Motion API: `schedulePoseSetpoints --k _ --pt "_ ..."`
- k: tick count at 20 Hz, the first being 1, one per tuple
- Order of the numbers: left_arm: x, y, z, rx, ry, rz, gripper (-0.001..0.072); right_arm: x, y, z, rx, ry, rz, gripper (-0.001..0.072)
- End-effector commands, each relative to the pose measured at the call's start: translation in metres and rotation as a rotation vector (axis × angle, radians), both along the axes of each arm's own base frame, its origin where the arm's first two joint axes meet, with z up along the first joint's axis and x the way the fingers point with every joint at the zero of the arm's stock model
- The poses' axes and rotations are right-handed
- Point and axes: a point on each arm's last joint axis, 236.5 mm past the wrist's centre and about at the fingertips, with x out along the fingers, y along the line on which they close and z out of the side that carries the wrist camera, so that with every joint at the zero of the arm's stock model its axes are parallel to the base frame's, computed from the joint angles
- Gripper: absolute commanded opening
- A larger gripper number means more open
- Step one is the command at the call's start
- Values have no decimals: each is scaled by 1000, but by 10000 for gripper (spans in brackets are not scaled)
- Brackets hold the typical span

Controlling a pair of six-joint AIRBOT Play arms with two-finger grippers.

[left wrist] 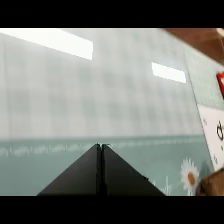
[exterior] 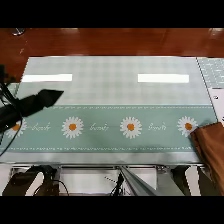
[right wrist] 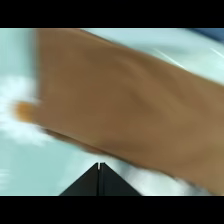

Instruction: Fold the shirts.

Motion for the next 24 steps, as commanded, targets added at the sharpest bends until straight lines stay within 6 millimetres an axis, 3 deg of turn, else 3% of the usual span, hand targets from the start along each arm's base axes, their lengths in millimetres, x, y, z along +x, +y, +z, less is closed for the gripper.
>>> schedulePoseSetpoints --k 1,2,3,4,5,6,8,10,12,14,16,17,20,24 --pt "38 3 65 18 -106 -14 29 149 57 90 105 -631 349 32" --pt "49 -9 87 20 -133 -62 29 181 83 117 152 -768 431 31" --pt "57 -28 109 21 -161 -129 29 203 110 130 183 -840 514 32" --pt "62 -51 123 21 -177 -202 29 221 140 130 193 -851 608 31" --pt "62 -80 128 26 -181 -288 28 232 168 116 184 -804 706 32" --pt "58 -107 119 77 -171 -373 28 240 196 90 139 -705 828 31" --pt "50 -135 62 271 -93 -467 29 246 234 27 -12 -442 1055 32" --pt "48 -119 -11 490 70 -436 29 249 249 -25 -134 -218 1157 32" --pt "58 -78 -68 660 191 -333 30 251 250 -78 -212 -19 1226 32" --pt "59 -49 -103 669 347 -247 30 244 251 -133 -113 114 1110 31" --pt "57 -43 -115 619 433 -212 30 240 255 -163 -23 162 957 30" --pt "57 -42 -117 619 441 -213 30 241 261 -166 2 151 951 31" --pt "56 -42 -118 648 421 -250 30 247 266 -161 4 110 956 31" --pt "56 -43 -117 646 418 -250 30 238 262 -163 8 153 952 31"
